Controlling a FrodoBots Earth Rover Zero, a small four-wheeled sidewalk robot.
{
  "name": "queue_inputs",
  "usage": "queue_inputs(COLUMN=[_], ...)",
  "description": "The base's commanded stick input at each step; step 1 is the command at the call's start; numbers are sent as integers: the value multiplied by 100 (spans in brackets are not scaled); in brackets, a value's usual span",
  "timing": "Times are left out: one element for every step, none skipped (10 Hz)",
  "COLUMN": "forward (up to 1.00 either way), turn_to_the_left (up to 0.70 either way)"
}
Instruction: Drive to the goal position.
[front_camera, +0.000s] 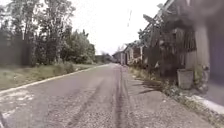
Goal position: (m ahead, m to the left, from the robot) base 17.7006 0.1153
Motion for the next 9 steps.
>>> queue_inputs(forward=[70,70,70,70,70,70,70,70,70], turn_to_the_left=[0,0,0,0,0,0,0,0,0])
